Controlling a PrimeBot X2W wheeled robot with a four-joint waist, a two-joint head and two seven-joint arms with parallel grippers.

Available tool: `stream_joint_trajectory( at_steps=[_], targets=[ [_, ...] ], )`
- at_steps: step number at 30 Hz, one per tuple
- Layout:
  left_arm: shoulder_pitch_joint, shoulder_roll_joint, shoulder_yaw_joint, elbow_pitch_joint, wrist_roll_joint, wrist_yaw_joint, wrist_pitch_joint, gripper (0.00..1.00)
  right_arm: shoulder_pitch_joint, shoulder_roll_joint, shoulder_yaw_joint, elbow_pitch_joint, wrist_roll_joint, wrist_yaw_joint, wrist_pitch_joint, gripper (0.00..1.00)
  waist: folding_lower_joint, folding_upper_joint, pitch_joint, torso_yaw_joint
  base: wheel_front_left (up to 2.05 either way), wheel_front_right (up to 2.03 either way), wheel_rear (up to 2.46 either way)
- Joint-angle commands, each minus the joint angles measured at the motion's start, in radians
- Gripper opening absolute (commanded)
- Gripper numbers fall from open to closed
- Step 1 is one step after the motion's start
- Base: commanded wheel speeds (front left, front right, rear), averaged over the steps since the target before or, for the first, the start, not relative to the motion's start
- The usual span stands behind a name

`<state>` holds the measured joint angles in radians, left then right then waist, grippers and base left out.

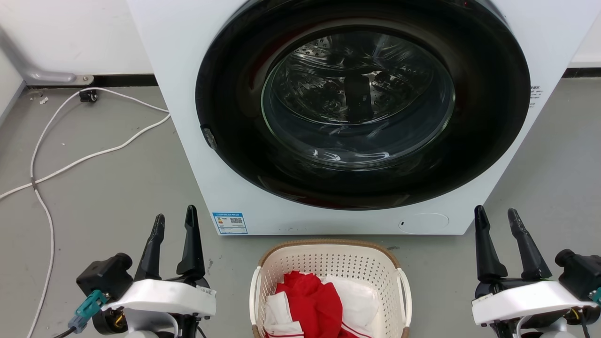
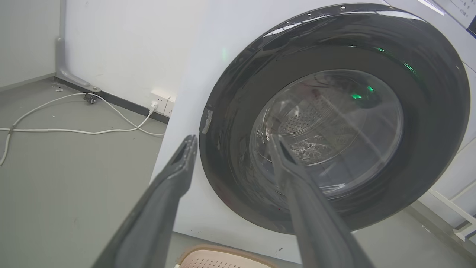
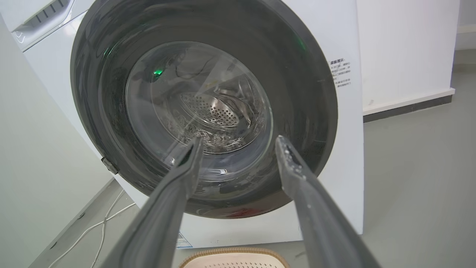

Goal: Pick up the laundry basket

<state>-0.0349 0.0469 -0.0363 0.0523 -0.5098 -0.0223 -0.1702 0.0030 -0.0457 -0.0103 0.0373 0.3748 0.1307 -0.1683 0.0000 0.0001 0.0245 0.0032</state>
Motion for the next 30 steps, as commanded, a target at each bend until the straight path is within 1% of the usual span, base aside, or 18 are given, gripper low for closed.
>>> stream_joint_trajectory(
  at_steps=[1, 11, 30],
  targets=[
    [0.005, 0.003, -0.003, -0.014, 0.031, 0.001, -0.011, 1.0, 0.004, -0.005, 0.003, -0.015, -0.036, 0.0, -0.012, 1.0, 0.0, -0.0001, 0.0, 0.0, 0.0, 0.0, 0.0],
    [0.009, 0.004, -0.011, -0.016, 0.112, 0.0, -0.031, 1.0, 0.012, -0.006, 0.008, -0.022, -0.123, 0.0, -0.032, 1.0, 0.0, -0.0001, 0.001, 0.001, 0.0, 0.0, 0.0],
    [0.022, 0.004, -0.026, -0.017, 0.267, 0.013, -0.069, 1.0, 0.025, -0.006, 0.012, -0.034, -0.289, 0.0, -0.072, 1.0, 0.0, -0.0001, 0.006, 0.003, 0.0, 0.0, 0.0]
  ],
)
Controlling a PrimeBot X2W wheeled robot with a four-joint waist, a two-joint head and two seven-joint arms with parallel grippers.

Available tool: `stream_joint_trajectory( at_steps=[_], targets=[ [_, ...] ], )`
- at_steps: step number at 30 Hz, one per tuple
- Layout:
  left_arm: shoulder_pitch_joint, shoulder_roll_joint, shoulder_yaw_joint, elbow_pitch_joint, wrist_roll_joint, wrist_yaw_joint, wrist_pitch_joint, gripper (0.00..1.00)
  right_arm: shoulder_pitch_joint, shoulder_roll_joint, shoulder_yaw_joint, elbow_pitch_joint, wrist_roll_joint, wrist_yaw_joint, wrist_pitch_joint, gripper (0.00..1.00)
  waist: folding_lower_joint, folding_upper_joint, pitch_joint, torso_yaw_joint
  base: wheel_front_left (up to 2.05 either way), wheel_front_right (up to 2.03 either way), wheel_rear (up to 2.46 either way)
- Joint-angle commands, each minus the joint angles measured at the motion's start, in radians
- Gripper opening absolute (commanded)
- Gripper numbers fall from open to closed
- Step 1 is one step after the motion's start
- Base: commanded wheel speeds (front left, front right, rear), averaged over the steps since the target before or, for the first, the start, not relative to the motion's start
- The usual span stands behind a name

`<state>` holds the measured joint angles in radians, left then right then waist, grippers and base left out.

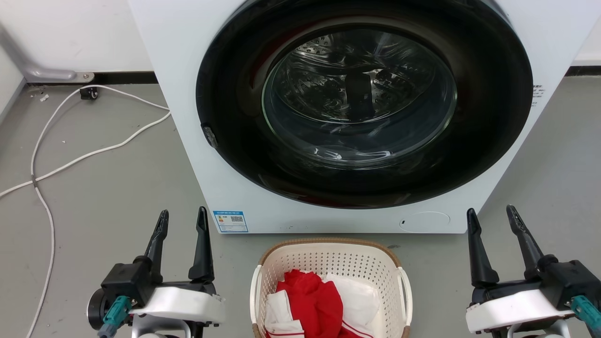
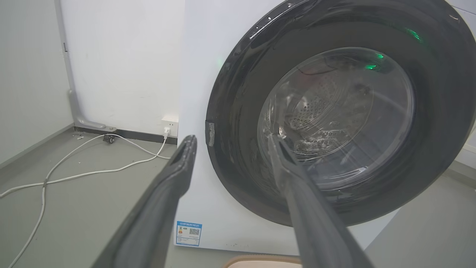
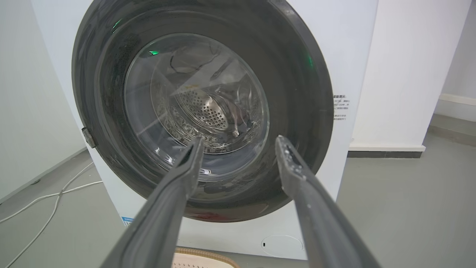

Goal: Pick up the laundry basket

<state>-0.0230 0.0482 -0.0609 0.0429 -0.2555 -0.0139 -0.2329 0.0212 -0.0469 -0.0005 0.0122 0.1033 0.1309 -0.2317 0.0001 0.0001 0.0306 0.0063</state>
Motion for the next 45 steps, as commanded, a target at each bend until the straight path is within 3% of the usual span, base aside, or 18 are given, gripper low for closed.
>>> stream_joint_trajectory(
  at_steps=[1, 16, 45],
  targets=[
    [0.011, 0.003, -0.002, -0.006, 0.021, 0.005, -0.009, 1.0, 0.008, -0.005, 0.002, -0.01, -0.025, 0.0, -0.009, 1.0, -0.0001, -0.0001, 0.0, 0.0, 0.0, 0.0, 0.0],
    [0.018, 0.003, -0.016, 0.005, 0.154, 0.039, -0.035, 1.0, 0.021, -0.006, 0.01, -0.014, -0.136, 0.0, -0.036, 1.0, -0.0001, -0.0001, 0.0, -0.003, 0.0, 0.0, 0.0],
    [0.021, 0.003, -0.029, 0.022, 0.206, 0.063, -0.034, 1.0, 0.025, -0.005, 0.006, 0.021, -0.145, 0.0, -0.034, 1.0, -0.0001, -0.0001, -0.003, 0.002, 0.0, 0.0, 0.0]
  ],
)
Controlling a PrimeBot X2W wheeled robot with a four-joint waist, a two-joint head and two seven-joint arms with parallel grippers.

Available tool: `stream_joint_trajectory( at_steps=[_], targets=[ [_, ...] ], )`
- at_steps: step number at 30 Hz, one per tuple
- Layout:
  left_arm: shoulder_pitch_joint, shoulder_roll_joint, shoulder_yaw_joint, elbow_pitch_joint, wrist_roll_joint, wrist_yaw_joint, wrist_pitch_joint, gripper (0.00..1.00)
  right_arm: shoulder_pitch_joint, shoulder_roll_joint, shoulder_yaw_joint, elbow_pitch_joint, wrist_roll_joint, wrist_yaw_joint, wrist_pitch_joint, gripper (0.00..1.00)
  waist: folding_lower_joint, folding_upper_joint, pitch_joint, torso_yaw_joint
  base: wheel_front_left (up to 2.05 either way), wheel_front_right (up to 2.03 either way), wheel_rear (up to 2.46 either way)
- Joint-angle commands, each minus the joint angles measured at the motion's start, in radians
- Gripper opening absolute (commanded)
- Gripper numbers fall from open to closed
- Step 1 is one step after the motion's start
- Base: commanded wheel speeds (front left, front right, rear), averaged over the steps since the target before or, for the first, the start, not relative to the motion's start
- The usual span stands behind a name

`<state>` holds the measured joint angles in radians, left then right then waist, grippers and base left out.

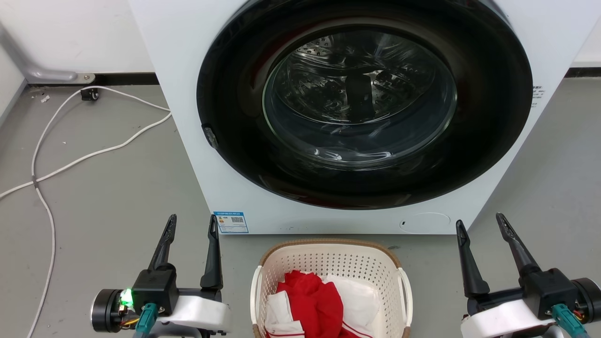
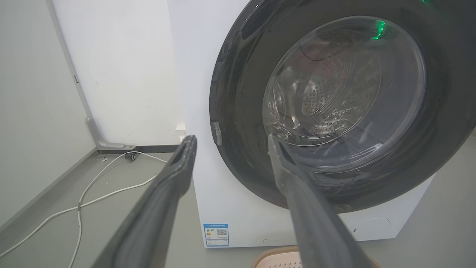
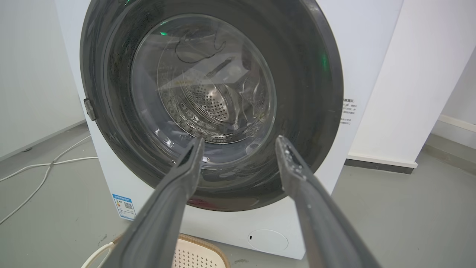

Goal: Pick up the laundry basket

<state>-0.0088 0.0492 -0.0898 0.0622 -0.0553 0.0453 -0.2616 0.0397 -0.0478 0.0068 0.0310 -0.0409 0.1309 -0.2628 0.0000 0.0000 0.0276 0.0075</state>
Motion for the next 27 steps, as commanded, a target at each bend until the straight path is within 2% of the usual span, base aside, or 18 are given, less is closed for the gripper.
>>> stream_joint_trajectory(
  at_steps=[1, 17, 27],
  targets=[
    [0.007, 0.002, 0.0, 0.002, 0.006, 0.005, -0.005, 1.0, 0.006, -0.004, -0.001, 0.003, -0.001, 0.0, -0.003, 1.0, 0.0, 0.0, 0.0, 0.001, 0.0, 0.0, 0.0],
    [0.008, 0.002, 0.009, 0.0, 0.01, 0.001, -0.005, 1.0, 0.001, -0.004, -0.001, 0.004, 0.003, 0.0, -0.003, 1.0, 0.0, 0.0, 0.007, -0.004, 0.0, 0.0, 0.0],
    [-0.043, 0.002, 0.023, 0.031, 0.018, -0.028, -0.004, 1.0, -0.052, -0.004, 0.001, 0.048, -0.025, 0.0, -0.003, 1.0, 0.0, 0.0, 0.065, -0.007, 0.0, 0.0, 0.0]
  ],
)
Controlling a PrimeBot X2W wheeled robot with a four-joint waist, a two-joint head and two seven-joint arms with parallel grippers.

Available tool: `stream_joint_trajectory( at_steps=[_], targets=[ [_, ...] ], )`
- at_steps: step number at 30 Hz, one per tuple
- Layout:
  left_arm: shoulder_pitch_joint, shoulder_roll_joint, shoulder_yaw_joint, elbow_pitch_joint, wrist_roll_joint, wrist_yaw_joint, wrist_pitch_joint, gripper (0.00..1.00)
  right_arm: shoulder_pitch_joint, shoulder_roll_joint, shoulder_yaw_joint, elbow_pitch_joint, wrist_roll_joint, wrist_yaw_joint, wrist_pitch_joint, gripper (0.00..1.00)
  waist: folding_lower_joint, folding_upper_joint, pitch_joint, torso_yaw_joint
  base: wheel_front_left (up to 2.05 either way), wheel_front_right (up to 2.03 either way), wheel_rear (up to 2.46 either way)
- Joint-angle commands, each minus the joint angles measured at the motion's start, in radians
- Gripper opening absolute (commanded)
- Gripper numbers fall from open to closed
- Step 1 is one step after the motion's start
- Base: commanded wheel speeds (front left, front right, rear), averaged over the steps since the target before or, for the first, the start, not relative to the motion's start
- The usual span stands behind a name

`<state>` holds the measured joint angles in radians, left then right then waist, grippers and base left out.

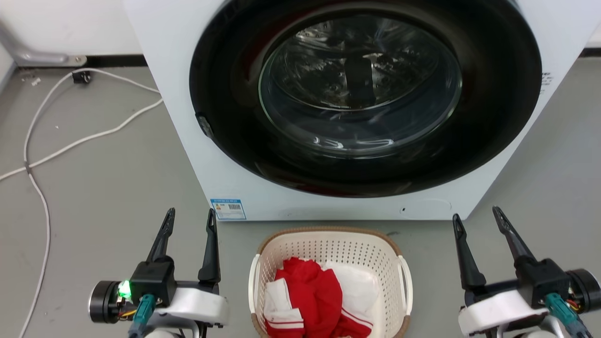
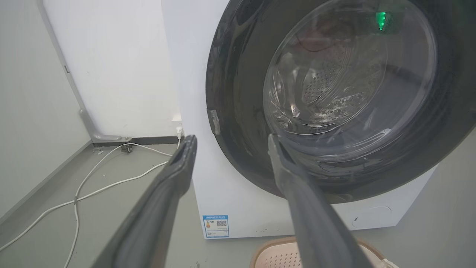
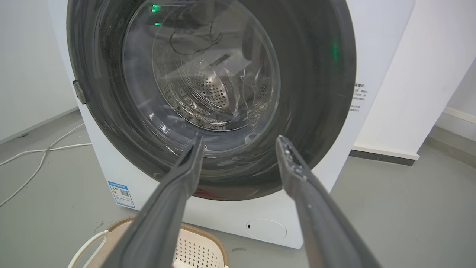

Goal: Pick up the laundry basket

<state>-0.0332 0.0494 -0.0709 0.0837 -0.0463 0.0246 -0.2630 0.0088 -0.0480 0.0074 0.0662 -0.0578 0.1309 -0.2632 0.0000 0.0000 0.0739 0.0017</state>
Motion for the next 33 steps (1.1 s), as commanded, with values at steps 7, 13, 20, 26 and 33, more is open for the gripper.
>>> stream_joint_trajectory(
  at_steps=[7, 13, 20, 26, 33],
  targets=[
    [-0.113, 0.003, 0.008, 0.118, 0.013, -0.049, -0.003, 1.0, -0.104, -0.003, 0.01, 0.094, -0.033, 0.0, -0.002, 1.0, 0.0, 0.0, 0.129, -0.002, 0.0, 0.0, 0.0],
    [-0.222, 0.003, 0.007, 0.245, 0.007, -0.065, -0.003, 1.0, -0.194, -0.003, 0.033, 0.222, -0.061, -0.001, -0.002, 1.0, 0.0, 0.0, 0.25, -0.007, 0.0, 0.0, 0.0],
    [-0.33, 0.002, 0.009, 0.405, -0.001, -0.075, -0.003, 1.0, -0.311, -0.003, 0.039, 0.44, -0.1, -0.001, -0.002, 1.0, 0.0, 0.0, 0.358, -0.013, 0.0, 0.0, 0.0],
    [-0.41, 0.002, 0.007, 0.513, 0.003, -0.086, -0.003, 1.0, -0.429, -0.003, 0.015, 0.608, -0.149, -0.001, -0.002, 1.0, 0.0, 0.0, 0.443, -0.018, 0.0, 0.0, 0.0],
    [-0.519, 0.006, -0.004, 0.672, 0.006, -0.104, -0.003, 1.0, -0.553, -0.003, -0.005, 0.78, -0.199, -0.001, -0.002, 1.0, 0.0, 0.0, 0.527, -0.017, 0.0, 0.0, 0.0]
  ],
)
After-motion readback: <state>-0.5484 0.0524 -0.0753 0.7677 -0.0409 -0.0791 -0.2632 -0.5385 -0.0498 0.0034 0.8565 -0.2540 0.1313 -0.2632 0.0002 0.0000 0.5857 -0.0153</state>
